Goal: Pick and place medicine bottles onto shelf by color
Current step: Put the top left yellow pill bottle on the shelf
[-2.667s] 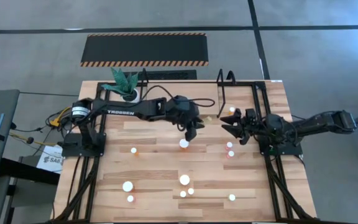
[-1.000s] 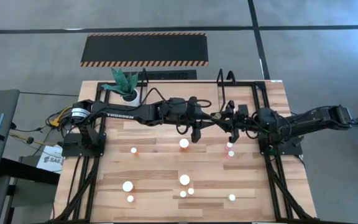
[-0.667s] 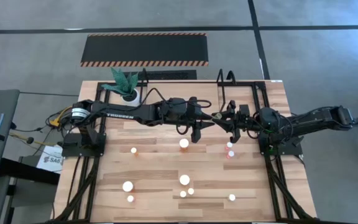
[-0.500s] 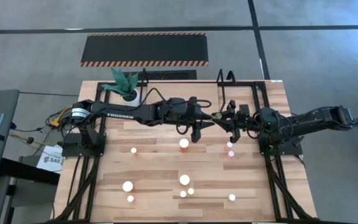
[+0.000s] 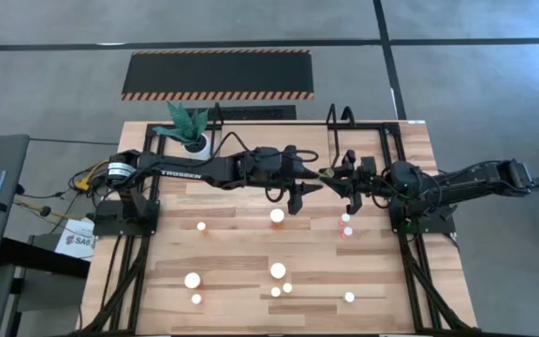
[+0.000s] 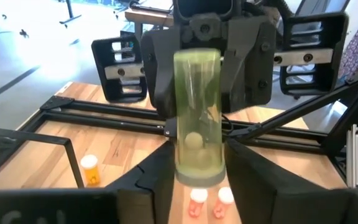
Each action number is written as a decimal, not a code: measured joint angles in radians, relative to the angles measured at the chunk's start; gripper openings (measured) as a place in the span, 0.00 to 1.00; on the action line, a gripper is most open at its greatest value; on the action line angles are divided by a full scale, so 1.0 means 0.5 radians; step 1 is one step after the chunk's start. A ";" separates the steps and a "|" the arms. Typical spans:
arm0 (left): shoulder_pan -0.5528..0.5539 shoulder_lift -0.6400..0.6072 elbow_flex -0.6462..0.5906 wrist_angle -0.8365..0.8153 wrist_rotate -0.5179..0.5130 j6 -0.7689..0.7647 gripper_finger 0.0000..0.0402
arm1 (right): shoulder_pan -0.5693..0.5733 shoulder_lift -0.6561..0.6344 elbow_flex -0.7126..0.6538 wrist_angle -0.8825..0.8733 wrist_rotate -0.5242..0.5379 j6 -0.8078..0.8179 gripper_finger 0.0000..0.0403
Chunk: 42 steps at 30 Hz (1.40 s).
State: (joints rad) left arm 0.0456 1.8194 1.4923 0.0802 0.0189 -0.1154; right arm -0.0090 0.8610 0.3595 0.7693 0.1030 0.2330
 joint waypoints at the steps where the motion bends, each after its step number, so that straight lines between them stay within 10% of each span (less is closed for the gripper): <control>1: 0.000 0.000 0.000 -0.001 0.000 0.000 0.37 | 0.000 0.000 0.000 -0.001 0.000 -0.004 0.29; 11: 0.008 0.000 0.000 -0.005 0.000 -0.015 0.57 | -0.001 -0.053 0.001 -0.087 0.012 -0.362 0.29; 21: 0.142 0.000 0.000 -0.013 0.019 -0.411 0.58 | 0.011 -0.516 0.001 -0.870 0.474 -1.027 0.29; 42: 0.341 0.001 0.000 0.385 0.469 -1.423 0.58 | 0.213 -0.379 0.001 -0.439 0.782 -4.194 0.29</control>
State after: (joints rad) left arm 0.2161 1.8198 1.4921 0.2729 0.2536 -0.8268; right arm 0.0976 0.6714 0.3601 0.5499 0.4941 -1.8639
